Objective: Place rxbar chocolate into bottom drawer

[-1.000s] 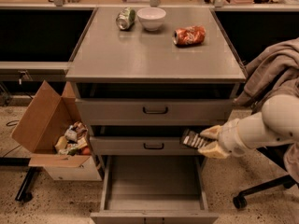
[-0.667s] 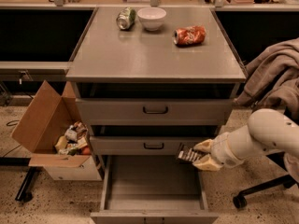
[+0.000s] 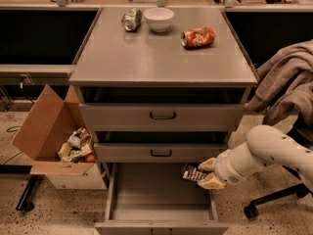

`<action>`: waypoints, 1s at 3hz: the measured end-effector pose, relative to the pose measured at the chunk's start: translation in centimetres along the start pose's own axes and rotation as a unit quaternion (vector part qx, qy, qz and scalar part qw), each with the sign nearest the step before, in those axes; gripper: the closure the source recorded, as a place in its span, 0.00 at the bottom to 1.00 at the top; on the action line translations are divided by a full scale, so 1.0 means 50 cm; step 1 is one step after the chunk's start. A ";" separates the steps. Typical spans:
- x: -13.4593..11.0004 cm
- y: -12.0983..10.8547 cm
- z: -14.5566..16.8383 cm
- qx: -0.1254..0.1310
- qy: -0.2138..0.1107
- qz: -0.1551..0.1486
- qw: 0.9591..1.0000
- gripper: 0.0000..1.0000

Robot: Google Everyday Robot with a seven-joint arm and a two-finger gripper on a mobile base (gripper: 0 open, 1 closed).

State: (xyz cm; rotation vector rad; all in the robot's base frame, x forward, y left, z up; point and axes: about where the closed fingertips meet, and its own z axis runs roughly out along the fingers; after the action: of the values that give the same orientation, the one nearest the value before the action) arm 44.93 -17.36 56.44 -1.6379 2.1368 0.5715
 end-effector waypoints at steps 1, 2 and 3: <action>0.016 -0.011 0.069 -0.018 -0.002 -0.013 1.000 1.00; 0.041 -0.030 0.185 -0.042 -0.002 -0.038 0.998 1.00; 0.071 -0.045 0.314 -0.075 0.007 -0.052 0.996 1.00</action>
Offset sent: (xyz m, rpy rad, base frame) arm 0.0278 0.0524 -0.1681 0.0358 0.0433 0.1960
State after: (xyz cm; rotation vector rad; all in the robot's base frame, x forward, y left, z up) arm 47.15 -12.35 41.12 -1.8257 2.0482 0.7049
